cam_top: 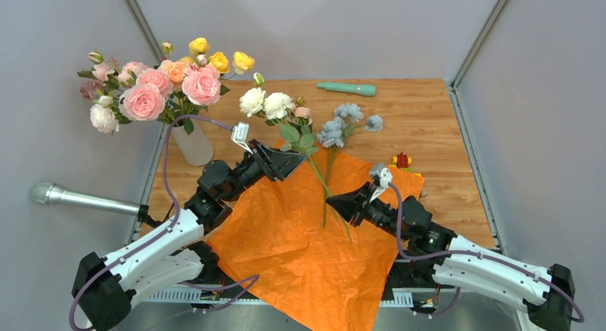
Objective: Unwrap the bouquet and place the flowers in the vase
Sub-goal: Pick up the fake flower from the wrapping paper.
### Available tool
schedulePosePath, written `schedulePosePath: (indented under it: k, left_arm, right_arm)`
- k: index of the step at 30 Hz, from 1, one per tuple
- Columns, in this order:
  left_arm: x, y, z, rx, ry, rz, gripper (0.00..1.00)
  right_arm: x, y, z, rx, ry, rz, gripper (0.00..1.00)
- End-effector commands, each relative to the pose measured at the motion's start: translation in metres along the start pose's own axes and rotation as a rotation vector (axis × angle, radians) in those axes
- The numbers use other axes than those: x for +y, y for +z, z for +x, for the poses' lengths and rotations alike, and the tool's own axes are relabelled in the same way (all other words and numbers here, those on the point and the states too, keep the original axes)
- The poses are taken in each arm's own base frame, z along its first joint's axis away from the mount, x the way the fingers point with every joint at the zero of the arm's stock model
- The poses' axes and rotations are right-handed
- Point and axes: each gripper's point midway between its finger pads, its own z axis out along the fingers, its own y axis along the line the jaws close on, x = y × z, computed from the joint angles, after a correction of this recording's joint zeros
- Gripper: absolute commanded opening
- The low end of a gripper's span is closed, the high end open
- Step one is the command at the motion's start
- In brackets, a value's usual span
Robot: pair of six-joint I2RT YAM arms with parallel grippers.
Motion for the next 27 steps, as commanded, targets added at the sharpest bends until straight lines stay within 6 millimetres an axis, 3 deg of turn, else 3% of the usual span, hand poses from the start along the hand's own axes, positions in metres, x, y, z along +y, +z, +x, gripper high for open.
schedulePosePath:
  k: [1,4,12,22,27]
  left_arm:
    - [-0.034,0.006,-0.037,-0.119,0.019,0.086,0.68]
    - [-0.035,0.008,-0.039,-0.124,0.025,0.086,0.63]
    - [-0.032,0.008,-0.037,-0.118,0.025,0.075,0.38]
    - [-0.029,0.009,-0.034,-0.100,0.037,0.059,0.00]
    - [-0.030,0.011,-0.033,-0.089,0.048,0.063,0.00]
  right_arm:
    - [0.018,-0.001,-0.010,-0.035,-0.013,-0.091,0.00]
    - [0.018,0.000,-0.007,-0.023,-0.015,-0.089,0.00]
    - [0.022,0.002,-0.003,0.002,-0.020,-0.115,0.00]
    - [0.019,0.003,0.003,0.022,-0.023,-0.101,0.00]
    - [0.018,0.003,0.003,0.028,-0.024,-0.090,0.00]
